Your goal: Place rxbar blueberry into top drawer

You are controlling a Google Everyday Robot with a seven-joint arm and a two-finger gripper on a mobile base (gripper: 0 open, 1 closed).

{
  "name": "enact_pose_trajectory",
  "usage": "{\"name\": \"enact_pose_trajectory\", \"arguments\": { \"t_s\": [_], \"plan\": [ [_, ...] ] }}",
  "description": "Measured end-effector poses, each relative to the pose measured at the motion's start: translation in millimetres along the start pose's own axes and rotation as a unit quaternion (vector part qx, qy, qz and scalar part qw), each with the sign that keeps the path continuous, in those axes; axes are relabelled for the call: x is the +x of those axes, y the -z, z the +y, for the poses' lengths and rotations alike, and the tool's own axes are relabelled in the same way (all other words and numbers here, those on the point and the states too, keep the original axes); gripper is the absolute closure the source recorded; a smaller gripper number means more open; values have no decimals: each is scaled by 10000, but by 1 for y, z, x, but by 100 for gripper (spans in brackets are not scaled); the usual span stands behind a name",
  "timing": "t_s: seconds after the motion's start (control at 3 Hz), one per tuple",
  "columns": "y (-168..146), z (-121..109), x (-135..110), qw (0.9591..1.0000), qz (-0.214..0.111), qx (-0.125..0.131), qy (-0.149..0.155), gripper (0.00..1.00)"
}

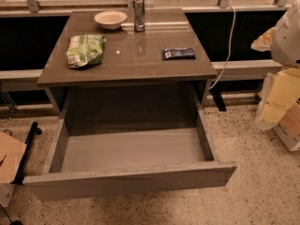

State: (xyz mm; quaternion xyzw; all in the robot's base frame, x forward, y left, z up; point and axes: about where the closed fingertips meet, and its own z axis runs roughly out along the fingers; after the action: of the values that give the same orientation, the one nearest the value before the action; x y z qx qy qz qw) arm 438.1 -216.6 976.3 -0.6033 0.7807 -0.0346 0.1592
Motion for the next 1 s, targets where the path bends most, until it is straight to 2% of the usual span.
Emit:
{"name": "enact_pose_trajectory", "arguments": {
  "t_s": [0.33,0.67,1.0],
  "plan": [
    [1,1,0,10000,-12,56,-27,0],
    [-17,3,-17,9994,-306,0,-188,0],
    [-45,-10,-47,9958,-858,-65,-314,0]
  ]
}}
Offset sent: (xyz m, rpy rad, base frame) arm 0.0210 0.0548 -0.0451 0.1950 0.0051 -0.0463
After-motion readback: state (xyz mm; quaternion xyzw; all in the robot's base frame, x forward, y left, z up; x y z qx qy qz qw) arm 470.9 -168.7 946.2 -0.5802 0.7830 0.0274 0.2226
